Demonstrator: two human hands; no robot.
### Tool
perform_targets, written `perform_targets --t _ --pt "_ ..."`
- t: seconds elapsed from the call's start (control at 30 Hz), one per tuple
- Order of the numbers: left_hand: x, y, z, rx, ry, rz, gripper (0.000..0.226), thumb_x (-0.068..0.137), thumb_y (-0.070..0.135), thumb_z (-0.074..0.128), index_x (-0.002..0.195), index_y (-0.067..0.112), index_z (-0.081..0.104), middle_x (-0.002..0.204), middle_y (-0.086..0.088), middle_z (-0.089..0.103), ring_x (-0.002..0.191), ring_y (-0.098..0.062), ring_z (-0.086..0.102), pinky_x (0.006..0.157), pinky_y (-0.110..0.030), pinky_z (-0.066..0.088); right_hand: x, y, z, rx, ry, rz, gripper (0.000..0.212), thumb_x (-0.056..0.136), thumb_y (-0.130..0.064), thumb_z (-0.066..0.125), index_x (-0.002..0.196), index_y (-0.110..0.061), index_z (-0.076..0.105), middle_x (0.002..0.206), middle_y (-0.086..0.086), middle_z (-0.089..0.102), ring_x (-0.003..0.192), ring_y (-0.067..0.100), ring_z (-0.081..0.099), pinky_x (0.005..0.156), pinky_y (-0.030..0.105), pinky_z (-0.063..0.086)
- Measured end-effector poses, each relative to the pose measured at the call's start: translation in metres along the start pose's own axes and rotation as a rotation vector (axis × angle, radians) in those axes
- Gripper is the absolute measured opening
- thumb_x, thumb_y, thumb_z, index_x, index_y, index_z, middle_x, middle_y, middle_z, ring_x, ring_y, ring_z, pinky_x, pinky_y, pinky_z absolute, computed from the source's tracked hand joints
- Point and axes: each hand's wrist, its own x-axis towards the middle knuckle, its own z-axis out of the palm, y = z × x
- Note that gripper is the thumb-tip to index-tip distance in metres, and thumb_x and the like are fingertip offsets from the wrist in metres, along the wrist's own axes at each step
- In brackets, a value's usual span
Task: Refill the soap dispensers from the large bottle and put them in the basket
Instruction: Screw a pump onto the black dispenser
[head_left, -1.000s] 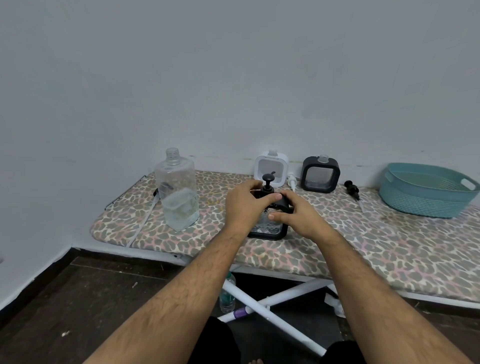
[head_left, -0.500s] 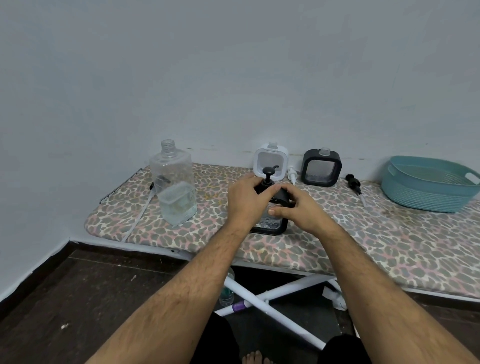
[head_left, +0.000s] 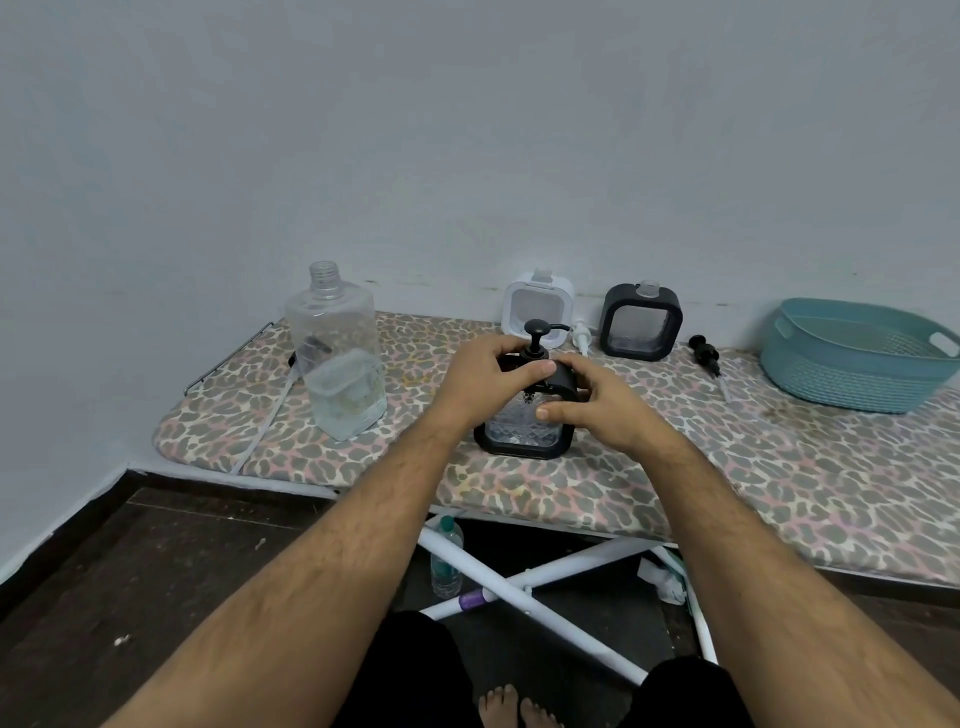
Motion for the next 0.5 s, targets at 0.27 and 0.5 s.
perform_targets --t 0.27,0.5 --pt "-0.004 0.015 0.010 0.165 0.241 -0.068 0.053 0.073 0.054 0.079 0.112 0.018 0.073 0.108 0.004 0.074 0.097 -0.007 0.064 0.086 -0.023 0.047 0.001 0.001 -0.001 -0.015 0.009 -0.015 0.062 0.073 -0.017 0.087 0.128 -0.024 0.060 0.114 -0.005 0.070 0.107 0.012 0.066 0.096 0.033 0.053" --pt "0.004 0.010 -0.006 0.051 -0.019 -0.040 0.036 0.080 0.041 0.077 0.107 0.017 0.075 0.101 0.006 0.075 0.094 -0.010 0.068 0.092 -0.033 0.052 0.002 0.003 -0.001 0.051 -0.017 0.006 0.064 0.073 -0.013 0.087 0.130 -0.024 0.060 0.116 -0.003 0.069 0.106 0.013 0.067 0.090 0.029 0.055"
